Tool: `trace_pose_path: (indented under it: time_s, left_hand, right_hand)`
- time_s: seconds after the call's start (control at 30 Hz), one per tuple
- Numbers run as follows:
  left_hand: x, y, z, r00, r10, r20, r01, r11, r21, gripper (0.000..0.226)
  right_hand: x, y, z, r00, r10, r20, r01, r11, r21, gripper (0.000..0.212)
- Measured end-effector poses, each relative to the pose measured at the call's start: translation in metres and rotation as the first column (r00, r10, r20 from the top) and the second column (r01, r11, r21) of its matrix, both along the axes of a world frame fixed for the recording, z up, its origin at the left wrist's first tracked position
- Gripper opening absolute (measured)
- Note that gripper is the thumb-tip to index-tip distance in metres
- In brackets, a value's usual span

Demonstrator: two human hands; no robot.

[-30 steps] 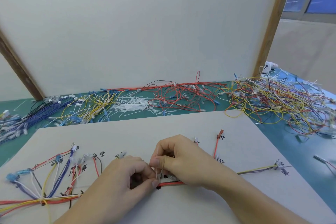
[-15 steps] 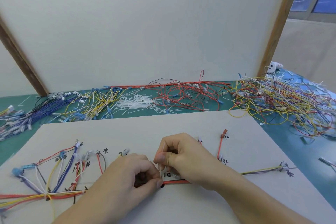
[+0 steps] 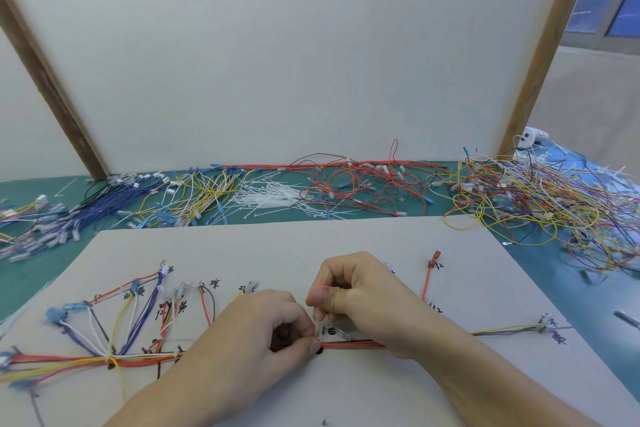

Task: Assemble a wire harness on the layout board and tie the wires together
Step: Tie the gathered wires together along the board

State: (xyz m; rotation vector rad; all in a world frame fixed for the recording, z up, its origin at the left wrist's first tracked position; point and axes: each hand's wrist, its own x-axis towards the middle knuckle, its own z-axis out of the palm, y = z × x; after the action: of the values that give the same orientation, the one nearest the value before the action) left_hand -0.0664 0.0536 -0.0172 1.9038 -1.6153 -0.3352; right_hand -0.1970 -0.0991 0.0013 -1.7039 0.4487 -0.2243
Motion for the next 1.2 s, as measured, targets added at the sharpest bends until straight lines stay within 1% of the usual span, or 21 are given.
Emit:
trace_pose_path:
  time_s: [0.13,0.27,0.37,0.47,0.53,0.67,0.77,0.87,0.93,1.0,1.1,1.13,1.2]
  left_hand:
    - [0.000,0.000,0.001,1.000,0.000,-0.009,0.000,1.000,0.003,0.022]
    - [0.000,-0.001,0.001,1.000,0.001,-0.025,0.000,1.000,0.015,0.022]
    - [-0.002,0.000,0.001,0.999,0.005,-0.047,-0.005,1.000,0.000,0.025]
    - [-0.004,0.001,0.000,0.998,0.014,-0.062,-0.014,1.000,-0.008,0.021]
    - [-0.005,0.000,-0.001,0.998,0.022,-0.059,-0.022,1.000,-0.008,0.013]
    - [-0.007,-0.001,0.000,0.999,0.046,-0.025,-0.047,0.999,-0.017,0.010]
    - [-0.009,-0.001,0.000,0.998,0.056,-0.022,-0.056,0.998,-0.015,0.011]
    - [-0.011,-0.001,0.000,0.998,0.061,-0.021,-0.061,0.998,-0.007,0.012]
    - [-0.012,-0.001,0.001,0.997,0.073,-0.001,-0.073,0.997,-0.010,0.015]
    - [-0.013,-0.001,0.001,0.996,0.088,0.021,-0.088,0.996,-0.005,0.017]
    - [-0.014,-0.002,0.000,0.994,0.101,0.040,-0.102,0.995,0.006,0.019]
    - [-0.014,-0.002,-0.001,0.993,0.109,0.045,-0.109,0.994,0.005,0.020]
    - [-0.011,-0.003,-0.003,0.992,0.114,0.055,-0.114,0.993,0.003,0.023]
  right_hand:
    - [0.000,0.000,0.001,1.000,-0.011,-0.014,0.011,0.999,0.035,0.036]
    - [-0.001,0.000,0.003,0.999,-0.024,-0.048,0.027,0.999,0.047,0.030]
    - [0.001,-0.003,0.010,0.996,0.010,-0.089,-0.007,0.999,0.043,0.025]
    - [0.004,-0.005,0.017,0.986,0.071,-0.152,-0.078,0.996,-0.042,0.020]
    - [0.005,-0.007,0.022,0.981,0.072,-0.183,-0.096,0.987,-0.131,0.015]
    - [0.005,-0.026,0.035,0.980,-0.022,-0.199,-0.041,0.951,-0.308,0.014]
    - [0.013,-0.054,0.048,0.982,-0.132,-0.135,0.069,0.916,-0.395,0.016]
    - [0.037,-0.078,0.053,0.974,-0.210,-0.083,0.149,0.873,-0.464,0.024]
    - [0.061,-0.087,0.050,0.967,-0.234,-0.104,0.147,0.840,-0.522,0.027]
    - [0.087,-0.092,0.042,0.957,-0.236,-0.167,0.091,0.794,-0.601,0.027]
    - [0.123,-0.093,0.026,0.931,-0.248,-0.269,-0.037,0.668,-0.744,0.017]
    - [0.134,-0.092,0.020,0.922,-0.265,-0.281,-0.057,0.626,-0.778,0.016]
    - [0.149,-0.095,0.008,0.908,-0.323,-0.267,-0.045,0.559,-0.828,0.016]
